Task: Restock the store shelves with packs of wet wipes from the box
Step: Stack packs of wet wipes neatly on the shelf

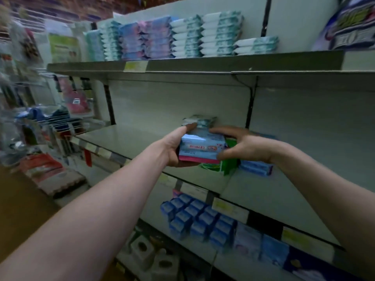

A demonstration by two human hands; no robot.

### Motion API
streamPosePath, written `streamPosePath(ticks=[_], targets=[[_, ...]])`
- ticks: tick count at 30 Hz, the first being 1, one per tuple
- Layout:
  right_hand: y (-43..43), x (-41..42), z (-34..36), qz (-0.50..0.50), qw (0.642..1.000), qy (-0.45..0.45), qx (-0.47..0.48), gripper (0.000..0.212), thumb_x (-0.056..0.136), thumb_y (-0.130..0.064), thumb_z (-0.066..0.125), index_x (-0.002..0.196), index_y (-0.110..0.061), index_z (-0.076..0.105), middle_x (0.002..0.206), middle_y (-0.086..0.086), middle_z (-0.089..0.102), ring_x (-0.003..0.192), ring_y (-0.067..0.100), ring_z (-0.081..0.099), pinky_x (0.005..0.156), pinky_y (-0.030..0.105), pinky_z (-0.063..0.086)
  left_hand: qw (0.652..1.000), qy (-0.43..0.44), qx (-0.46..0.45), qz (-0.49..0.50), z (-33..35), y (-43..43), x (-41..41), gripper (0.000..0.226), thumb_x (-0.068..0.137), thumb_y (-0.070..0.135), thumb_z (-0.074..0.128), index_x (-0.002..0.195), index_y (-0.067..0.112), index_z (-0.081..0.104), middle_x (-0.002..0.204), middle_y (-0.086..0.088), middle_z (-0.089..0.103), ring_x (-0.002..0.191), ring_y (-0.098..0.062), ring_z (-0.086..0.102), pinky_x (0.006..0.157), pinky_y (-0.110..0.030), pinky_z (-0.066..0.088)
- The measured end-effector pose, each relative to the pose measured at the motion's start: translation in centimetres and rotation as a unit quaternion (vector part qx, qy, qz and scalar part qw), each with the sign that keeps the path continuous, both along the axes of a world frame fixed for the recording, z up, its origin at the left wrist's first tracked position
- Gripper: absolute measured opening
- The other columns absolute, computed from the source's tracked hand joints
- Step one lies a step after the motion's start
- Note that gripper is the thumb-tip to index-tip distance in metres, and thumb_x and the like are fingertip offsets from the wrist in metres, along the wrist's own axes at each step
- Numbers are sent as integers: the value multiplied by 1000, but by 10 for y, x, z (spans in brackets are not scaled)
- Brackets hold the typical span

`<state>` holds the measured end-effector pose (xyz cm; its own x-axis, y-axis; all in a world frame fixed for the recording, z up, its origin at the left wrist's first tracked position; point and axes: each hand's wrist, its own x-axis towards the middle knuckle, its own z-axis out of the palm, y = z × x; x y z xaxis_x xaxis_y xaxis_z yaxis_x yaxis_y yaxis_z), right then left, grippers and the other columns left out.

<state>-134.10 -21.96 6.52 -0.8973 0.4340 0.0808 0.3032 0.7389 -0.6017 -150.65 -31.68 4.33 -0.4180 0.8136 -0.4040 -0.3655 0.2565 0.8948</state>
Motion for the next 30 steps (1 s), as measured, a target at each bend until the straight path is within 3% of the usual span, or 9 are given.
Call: streamPosePath(ticks=[4,8,12,16,18,21,24,27,30], targets=[[31,23,-2,-27,1000,15,7,61,85,-27,71,140,-33,44,136,-9,47,108,4,49,78,6,38,997,-62,25,-49,-5,35,14,44,93,46,48,80,7,61,63,-12,66,44,-22,63,43,-25,53],[54,31,-6,-31,989,-66,129,76,85,-15,69,149,-22,28,142,0,39,123,13,44,97,18,37,993,-20,25,-117,-10,75,18,33,96,37,43,85,10,59,64,-9,67,49,-20,64,48,-23,53],[79,30,-2,-66,985,13,159,61,84,-10,70,140,-13,46,134,4,54,114,11,50,90,15,39,990,-24,29,-139,-1,110,17,44,95,49,44,86,9,62,64,-11,68,61,-24,62,58,-30,51],[102,27,10,-112,985,117,64,44,86,-4,67,127,-16,57,116,-4,63,96,-1,56,74,-1,42,985,-84,48,-145,5,144,4,58,92,59,43,88,5,63,66,-14,69,57,-27,65,52,-33,56],[112,22,13,-174,967,183,-22,24,90,-13,64,113,-22,61,98,-12,64,82,-5,59,68,4,47,978,-106,60,-169,6,156,0,55,94,55,44,87,4,65,70,-16,70,52,-27,67,47,-35,57],[127,16,14,-285,904,271,-169,7,95,-24,57,98,-20,62,91,-3,68,75,7,65,67,20,55,981,-6,28,-193,5,175,-11,31,99,34,47,92,6,60,70,-12,67,56,-23,65,46,-30,56],[137,15,9,-363,849,284,-259,18,98,-27,52,89,-14,61,85,5,67,70,15,64,55,24,57,980,57,1,-192,7,192,-23,17,97,19,51,90,4,56,77,-12,61,67,-22,59,48,-29,55],[146,16,1,-411,798,308,-315,22,101,-24,47,98,-4,55,89,10,63,73,20,61,43,19,53,980,67,-2,-190,11,205,-29,16,96,17,53,91,3,57,79,-13,60,68,-23,58,45,-30,55],[156,16,-4,-424,773,322,-345,18,100,-18,48,103,-2,54,95,16,62,84,27,64,36,17,47,982,64,-2,-180,16,213,-30,16,96,16,54,86,3,56,80,-14,59,68,-24,56,38,-32,53]])
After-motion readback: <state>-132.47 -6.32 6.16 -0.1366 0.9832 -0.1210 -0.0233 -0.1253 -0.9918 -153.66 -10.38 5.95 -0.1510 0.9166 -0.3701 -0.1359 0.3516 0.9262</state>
